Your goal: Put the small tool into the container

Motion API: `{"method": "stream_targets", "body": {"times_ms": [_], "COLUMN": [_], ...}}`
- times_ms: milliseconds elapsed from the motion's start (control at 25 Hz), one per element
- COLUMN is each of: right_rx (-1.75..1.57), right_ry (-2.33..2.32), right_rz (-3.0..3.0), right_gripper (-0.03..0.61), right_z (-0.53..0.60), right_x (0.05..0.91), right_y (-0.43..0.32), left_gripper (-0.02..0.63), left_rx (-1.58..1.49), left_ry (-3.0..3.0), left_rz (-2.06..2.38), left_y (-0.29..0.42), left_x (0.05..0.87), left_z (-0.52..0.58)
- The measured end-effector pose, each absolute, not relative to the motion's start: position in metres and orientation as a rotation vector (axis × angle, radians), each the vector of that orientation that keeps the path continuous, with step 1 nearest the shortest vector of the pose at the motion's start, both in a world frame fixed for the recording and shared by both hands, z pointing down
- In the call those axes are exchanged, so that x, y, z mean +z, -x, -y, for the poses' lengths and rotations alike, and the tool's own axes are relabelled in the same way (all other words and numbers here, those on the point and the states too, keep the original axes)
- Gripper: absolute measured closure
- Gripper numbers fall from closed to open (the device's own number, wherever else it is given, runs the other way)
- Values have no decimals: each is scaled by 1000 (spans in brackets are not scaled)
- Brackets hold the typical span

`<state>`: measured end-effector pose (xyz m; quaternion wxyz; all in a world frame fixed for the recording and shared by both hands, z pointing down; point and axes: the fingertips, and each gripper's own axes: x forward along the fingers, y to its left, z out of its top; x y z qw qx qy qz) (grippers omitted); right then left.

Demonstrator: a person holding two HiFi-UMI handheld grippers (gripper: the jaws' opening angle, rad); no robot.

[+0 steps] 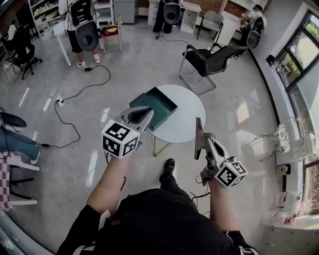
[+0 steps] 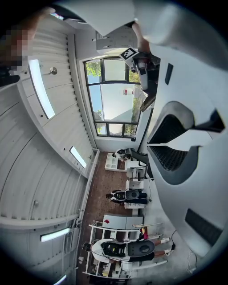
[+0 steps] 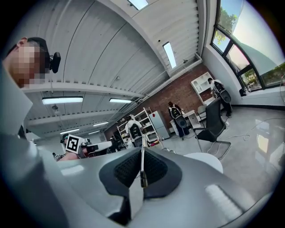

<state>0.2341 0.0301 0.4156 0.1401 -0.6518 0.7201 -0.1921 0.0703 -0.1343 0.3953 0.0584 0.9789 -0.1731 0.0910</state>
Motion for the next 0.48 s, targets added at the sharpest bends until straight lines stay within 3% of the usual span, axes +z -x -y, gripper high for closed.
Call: {"method": "stream_targets", "body": {"times_ms": [480], "right_rx": [-629], "right_ry": [1724], "right_rz": [-2252], "right_gripper": [566], "right_z": [143], "right_x": [433], "right_y": [-372], "left_gripper": [591], "left_rx": [318], "left_ry": [-2949], "left_rz": [693], "left_y": [-203], "left_x": [383], "left_z": [273]}}
